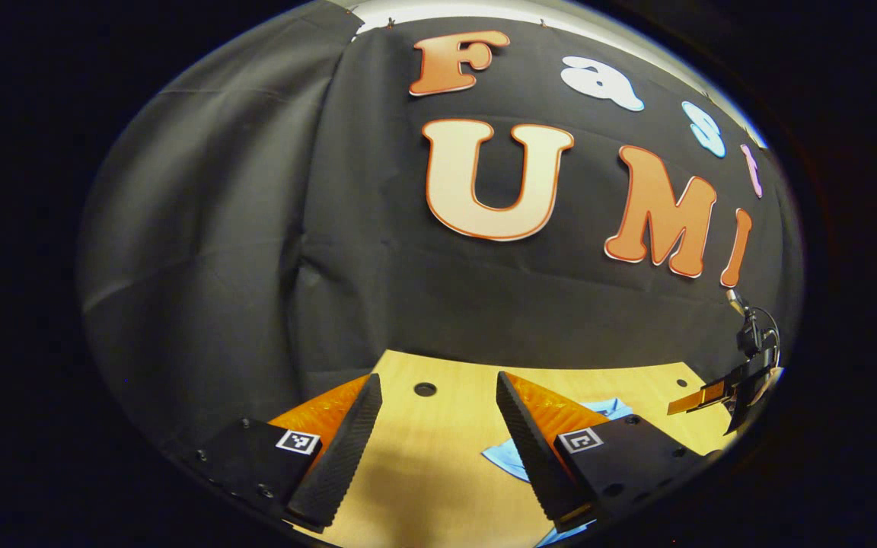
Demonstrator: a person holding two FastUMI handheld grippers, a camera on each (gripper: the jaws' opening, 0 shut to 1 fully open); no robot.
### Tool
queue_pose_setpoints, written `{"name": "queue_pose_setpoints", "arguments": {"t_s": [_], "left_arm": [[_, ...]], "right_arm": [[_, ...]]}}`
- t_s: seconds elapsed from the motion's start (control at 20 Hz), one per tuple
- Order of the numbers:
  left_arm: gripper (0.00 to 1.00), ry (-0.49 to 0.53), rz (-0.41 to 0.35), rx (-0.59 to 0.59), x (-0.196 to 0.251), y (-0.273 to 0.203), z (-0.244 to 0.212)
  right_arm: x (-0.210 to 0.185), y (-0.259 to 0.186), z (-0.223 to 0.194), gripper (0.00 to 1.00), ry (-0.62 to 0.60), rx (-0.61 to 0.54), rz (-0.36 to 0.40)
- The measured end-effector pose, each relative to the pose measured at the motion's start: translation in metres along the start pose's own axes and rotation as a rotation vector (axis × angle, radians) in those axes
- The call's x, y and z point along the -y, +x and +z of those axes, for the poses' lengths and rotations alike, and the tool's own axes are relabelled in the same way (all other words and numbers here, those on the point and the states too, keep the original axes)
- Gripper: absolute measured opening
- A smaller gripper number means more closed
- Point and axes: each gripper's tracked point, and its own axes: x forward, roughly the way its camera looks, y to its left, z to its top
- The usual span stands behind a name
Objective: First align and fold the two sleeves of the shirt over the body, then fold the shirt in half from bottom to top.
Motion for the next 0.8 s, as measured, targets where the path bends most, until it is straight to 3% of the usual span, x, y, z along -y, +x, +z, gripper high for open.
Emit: {"name": "queue_pose_setpoints", "arguments": {"t_s": [0.2,0.5,0.6,0.8], "left_arm": [[0.98,-0.048,-0.029,-0.136,0.044,0.036,-0.038],[1.0,-0.213,-0.078,-0.475,0.102,0.09,-0.135],[1.0,-0.247,-0.053,-0.602,0.115,0.102,-0.17],[1.0,-0.279,0.069,-0.805,0.109,0.119,-0.231]], "right_arm": [[0.037,-0.029,0.012,0.98,0.055,0.062,0.005],[0.095,-0.06,0.01,0.99,0.116,0.101,0.008],[0.12,-0.063,0.004,0.98,0.139,0.098,-0.006],[0.163,-0.068,-0.011,0.99,0.195,0.08,-0.014]]}}
